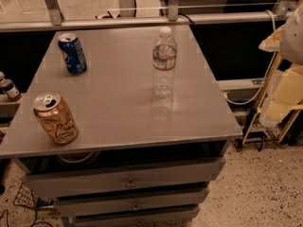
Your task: Move water bottle near pepsi can
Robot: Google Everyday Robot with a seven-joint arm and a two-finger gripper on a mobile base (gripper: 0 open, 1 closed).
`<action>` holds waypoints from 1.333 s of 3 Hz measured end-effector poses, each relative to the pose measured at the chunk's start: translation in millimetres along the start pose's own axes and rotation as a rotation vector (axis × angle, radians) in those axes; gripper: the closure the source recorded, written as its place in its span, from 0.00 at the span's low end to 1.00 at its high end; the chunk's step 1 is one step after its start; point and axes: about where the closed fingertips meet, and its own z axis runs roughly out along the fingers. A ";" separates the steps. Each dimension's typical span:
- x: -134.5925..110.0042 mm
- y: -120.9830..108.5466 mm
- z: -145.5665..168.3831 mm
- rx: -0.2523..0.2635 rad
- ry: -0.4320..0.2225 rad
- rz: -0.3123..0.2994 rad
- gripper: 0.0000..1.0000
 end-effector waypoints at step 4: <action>-125.0 -89.3 86.9 -0.010 -0.456 0.125 0.00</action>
Offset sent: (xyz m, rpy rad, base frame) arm 0.1218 0.1021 -0.0188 0.4168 -0.0569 0.0383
